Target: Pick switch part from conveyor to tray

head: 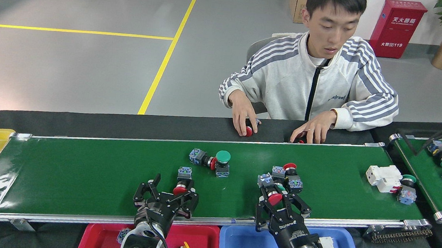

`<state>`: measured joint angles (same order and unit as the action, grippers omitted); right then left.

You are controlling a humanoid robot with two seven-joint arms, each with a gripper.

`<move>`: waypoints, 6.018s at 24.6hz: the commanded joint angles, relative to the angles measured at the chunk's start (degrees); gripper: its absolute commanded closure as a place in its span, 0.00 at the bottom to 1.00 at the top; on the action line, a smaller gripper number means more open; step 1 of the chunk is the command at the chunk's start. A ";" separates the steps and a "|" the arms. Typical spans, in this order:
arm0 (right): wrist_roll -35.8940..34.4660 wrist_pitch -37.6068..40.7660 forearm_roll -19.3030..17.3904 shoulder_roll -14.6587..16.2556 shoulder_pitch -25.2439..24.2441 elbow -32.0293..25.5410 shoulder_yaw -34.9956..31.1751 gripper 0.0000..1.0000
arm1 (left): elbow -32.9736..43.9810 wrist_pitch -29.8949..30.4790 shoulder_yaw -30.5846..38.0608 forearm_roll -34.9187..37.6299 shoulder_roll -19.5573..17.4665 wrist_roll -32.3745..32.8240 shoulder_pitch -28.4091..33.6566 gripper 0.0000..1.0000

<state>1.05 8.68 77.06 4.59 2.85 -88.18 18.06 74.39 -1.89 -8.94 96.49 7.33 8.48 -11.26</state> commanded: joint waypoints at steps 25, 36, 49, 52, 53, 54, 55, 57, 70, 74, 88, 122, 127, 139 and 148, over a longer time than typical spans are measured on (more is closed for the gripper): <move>0.88 25.33 1.86 -3.44 -2.94 -2.61 8.30 0.00 | 27.30 43.29 14.65 -11.41 -10.32 -1.27 26.73 0.00; 0.00 23.75 0.19 -7.58 -7.68 -5.25 -12.97 0.02 | 27.12 22.19 28.36 -15.63 -9.61 -3.55 27.79 0.00; -4.57 -6.75 5.03 -11.27 -12.52 -7.62 -24.22 0.04 | 23.26 17.01 24.67 -14.66 -11.11 -7.86 23.57 0.00; -3.25 -8.77 7.84 -11.09 -9.70 -4.90 -20.17 0.04 | 15.52 16.83 23.18 -8.95 -10.58 -6.54 15.22 0.00; -3.25 -10.09 8.54 -11.27 -8.30 -3.49 -18.68 0.04 | 12.97 16.74 23.18 -6.84 -10.31 -6.54 12.67 0.00; -3.25 -11.41 8.98 -11.18 -7.15 -1.82 -16.57 0.04 | 11.48 16.74 23.09 -6.05 -10.31 -6.54 11.09 0.00; -3.25 -13.16 9.07 -11.09 -5.92 0.02 -14.11 0.04 | 10.69 17.09 22.65 -5.70 -10.40 -6.54 9.94 0.00; -3.25 -17.47 9.07 -10.92 -3.20 3.19 -10.77 0.04 | 10.07 17.18 20.71 -5.52 -10.75 -6.37 8.98 0.00; -3.25 -20.28 8.89 -11.53 5.24 12.42 -9.19 0.04 | 2.08 14.55 16.23 -5.43 -9.26 -3.29 0.72 0.00; -3.25 -20.37 8.89 -11.97 7.87 15.58 -9.10 0.04 | -1.00 14.02 16.32 -5.43 -9.26 -3.29 -1.22 0.00; -3.34 -23.36 8.37 -11.80 13.24 22.09 -4.44 0.78 | -12.87 6.46 16.23 -5.43 -10.75 -3.38 -10.10 0.00; -11.60 -11.14 2.83 -5.20 -19.81 -9.47 -10.77 0.00 | -40.02 -10.24 16.06 -5.78 -16.82 -6.54 -22.05 0.75; -11.43 -14.13 2.74 -2.48 -20.07 -9.38 -14.19 0.00 | -17.36 0.21 16.41 -6.22 -16.64 -6.37 -9.67 0.79; -6.42 -11.14 3.36 -2.13 -10.94 -6.66 -6.64 0.00 | 23.43 26.76 15.18 -8.68 -13.39 -5.84 19.08 0.48; 2.46 -11.41 3.53 -6.96 0.32 1.87 4.88 0.00 | 27.12 27.90 14.30 -8.51 -8.21 -5.22 27.35 0.00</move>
<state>2.05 -2.66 80.49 -1.72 1.96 -86.34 22.30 100.73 25.92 5.18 88.16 -0.83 3.43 16.09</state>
